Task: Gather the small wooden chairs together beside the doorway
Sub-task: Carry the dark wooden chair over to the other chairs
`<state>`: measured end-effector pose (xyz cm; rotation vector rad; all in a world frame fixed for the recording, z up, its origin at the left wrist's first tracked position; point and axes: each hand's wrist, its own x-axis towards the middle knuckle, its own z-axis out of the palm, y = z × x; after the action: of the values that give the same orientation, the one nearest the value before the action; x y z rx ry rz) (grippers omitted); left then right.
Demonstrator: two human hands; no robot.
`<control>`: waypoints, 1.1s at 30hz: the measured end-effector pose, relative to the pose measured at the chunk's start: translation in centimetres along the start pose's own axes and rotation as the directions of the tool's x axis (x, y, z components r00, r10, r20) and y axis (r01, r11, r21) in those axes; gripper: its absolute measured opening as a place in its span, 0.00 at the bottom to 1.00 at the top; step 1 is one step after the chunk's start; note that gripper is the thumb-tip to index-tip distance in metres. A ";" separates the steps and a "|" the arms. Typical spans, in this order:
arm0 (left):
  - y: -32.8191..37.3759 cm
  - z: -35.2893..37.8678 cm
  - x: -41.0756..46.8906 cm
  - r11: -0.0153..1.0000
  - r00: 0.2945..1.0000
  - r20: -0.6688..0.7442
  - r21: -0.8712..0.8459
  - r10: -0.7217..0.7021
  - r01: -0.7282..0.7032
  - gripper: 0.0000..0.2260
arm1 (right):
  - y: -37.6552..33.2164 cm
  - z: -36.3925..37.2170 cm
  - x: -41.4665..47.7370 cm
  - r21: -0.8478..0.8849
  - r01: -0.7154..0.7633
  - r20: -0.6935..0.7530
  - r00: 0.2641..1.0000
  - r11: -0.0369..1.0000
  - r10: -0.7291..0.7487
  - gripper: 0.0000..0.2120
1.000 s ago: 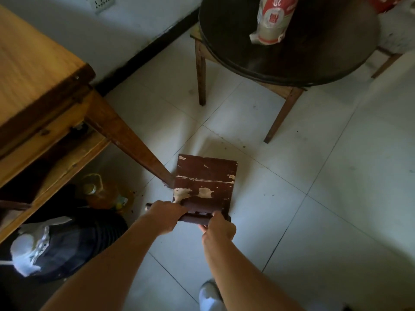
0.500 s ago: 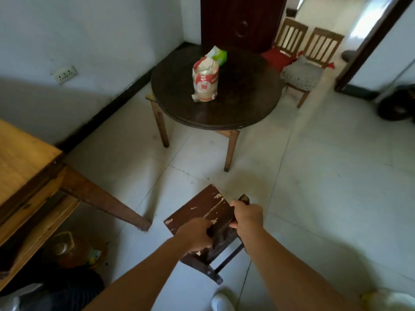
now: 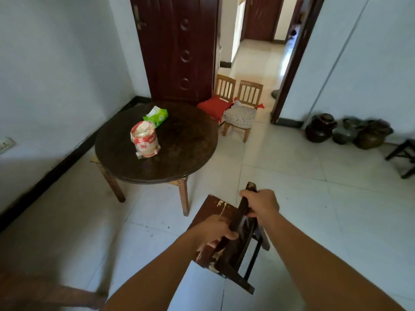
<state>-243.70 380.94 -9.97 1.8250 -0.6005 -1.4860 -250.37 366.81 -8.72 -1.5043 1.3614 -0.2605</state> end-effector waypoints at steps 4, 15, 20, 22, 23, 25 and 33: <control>5.4 0.8 2.5 0.999 1.000 0.003 -0.034 0.030 -0.030 0.07 | -2.9 -4.3 3.5 0.050 0.033 -0.027 0.999 0.998 -0.032 0.19; 19.6 1.0 11.7 0.994 0.995 -0.091 -0.089 0.047 -0.055 0.12 | -10.4 -10.4 12.9 0.530 0.092 -0.073 0.995 0.843 -0.063 0.16; 25.3 -0.3 17.3 0.972 0.997 -0.046 -0.224 0.066 -0.074 0.05 | -14.3 -11.2 19.0 0.636 0.108 -0.122 0.992 0.764 -0.038 0.18; 27.6 -0.9 19.4 0.967 0.997 -0.035 -0.245 0.065 -0.072 0.08 | -16.1 -11.7 21.4 0.630 0.096 -0.130 0.991 0.770 -0.018 0.21; 28.7 -1.3 20.3 0.966 0.997 -0.029 -0.248 0.065 -0.070 0.09 | -16.9 -12.0 22.6 0.626 0.090 -0.129 0.992 0.775 -0.010 0.22; 31.0 -1.8 22.5 0.967 0.998 -0.013 -0.248 0.066 -0.067 0.07 | -18.5 -12.8 25.4 0.621 0.086 -0.123 0.992 0.779 -0.011 0.24; 39.1 -2.2 31.4 0.962 0.998 -0.022 -0.265 0.066 -0.069 0.08 | -22.3 -17.0 35.9 0.672 0.056 -0.076 0.997 0.738 -0.007 0.26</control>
<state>-231.24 333.20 -0.44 1.5905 -0.4289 -1.4328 -237.52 323.92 -0.33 -0.8996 1.1107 -0.7531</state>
